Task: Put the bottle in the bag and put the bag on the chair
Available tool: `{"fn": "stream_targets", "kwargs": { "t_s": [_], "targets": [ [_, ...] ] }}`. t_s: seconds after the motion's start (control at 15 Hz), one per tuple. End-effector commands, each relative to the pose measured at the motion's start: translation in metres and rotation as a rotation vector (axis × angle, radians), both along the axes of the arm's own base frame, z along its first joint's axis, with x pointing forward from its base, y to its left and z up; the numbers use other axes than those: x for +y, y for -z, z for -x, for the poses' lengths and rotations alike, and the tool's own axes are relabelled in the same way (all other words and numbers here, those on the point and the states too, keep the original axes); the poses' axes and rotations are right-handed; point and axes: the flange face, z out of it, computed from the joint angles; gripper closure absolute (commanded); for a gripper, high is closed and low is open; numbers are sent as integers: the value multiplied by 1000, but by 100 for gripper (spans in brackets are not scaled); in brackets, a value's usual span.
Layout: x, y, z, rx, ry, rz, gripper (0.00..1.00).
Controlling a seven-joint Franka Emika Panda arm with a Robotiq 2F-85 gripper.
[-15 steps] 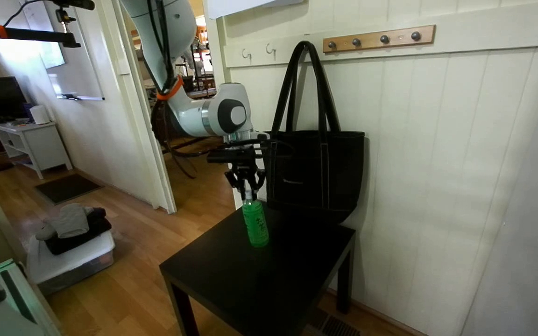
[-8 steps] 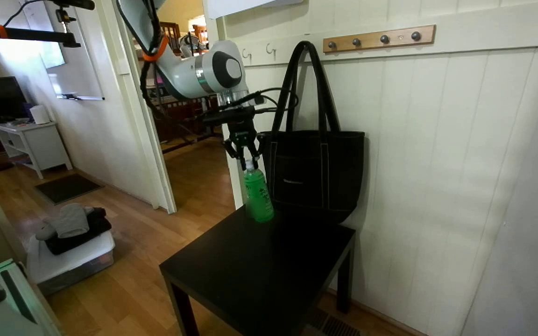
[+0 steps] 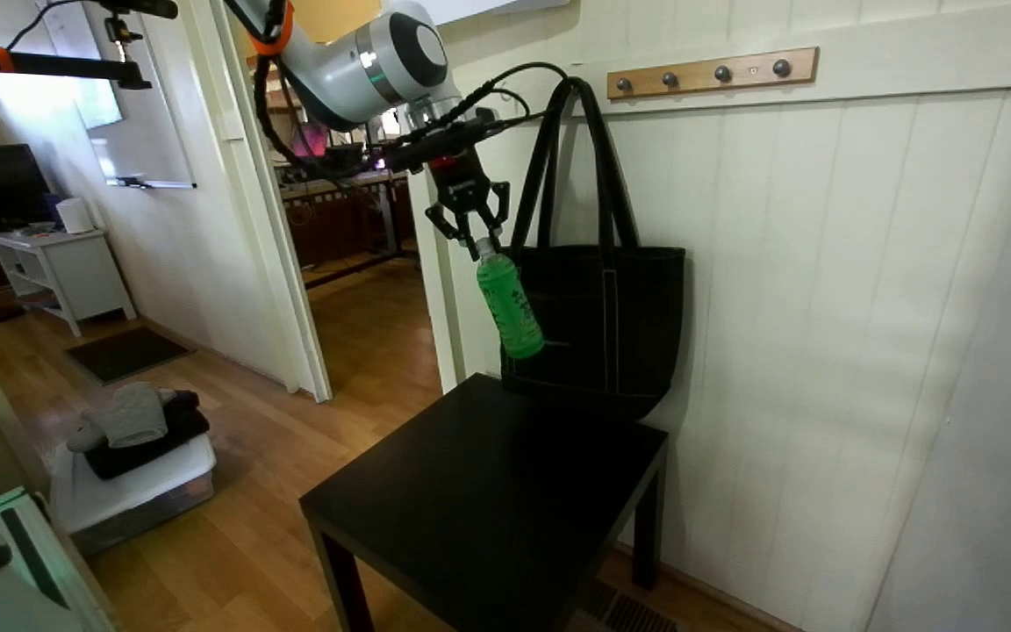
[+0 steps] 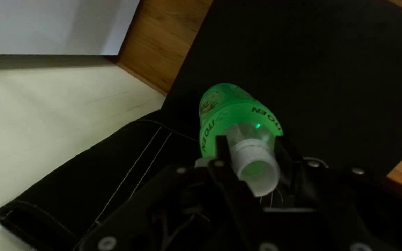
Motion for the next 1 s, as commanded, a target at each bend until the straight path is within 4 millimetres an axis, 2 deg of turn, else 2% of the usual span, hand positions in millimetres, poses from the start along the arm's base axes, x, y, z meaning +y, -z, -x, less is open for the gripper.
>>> {"fn": "stream_targets", "kwargs": {
  "t_s": [0.0,0.33,0.4,0.67,0.73,0.8,0.93],
  "targets": [
    [-1,-26,-14,-35,-78,53,88],
    [-5,-50,-38,-104,-155,57,88],
    [-4,-48,-28,-83,-117,48,63],
    [-5,-54,-35,-94,-132,50,63],
    [-5,-53,-35,-93,-133,50,88],
    [0,-52,-35,-102,-144,53,88],
    [3,-61,-39,-137,-159,56,88]
  ]
}}
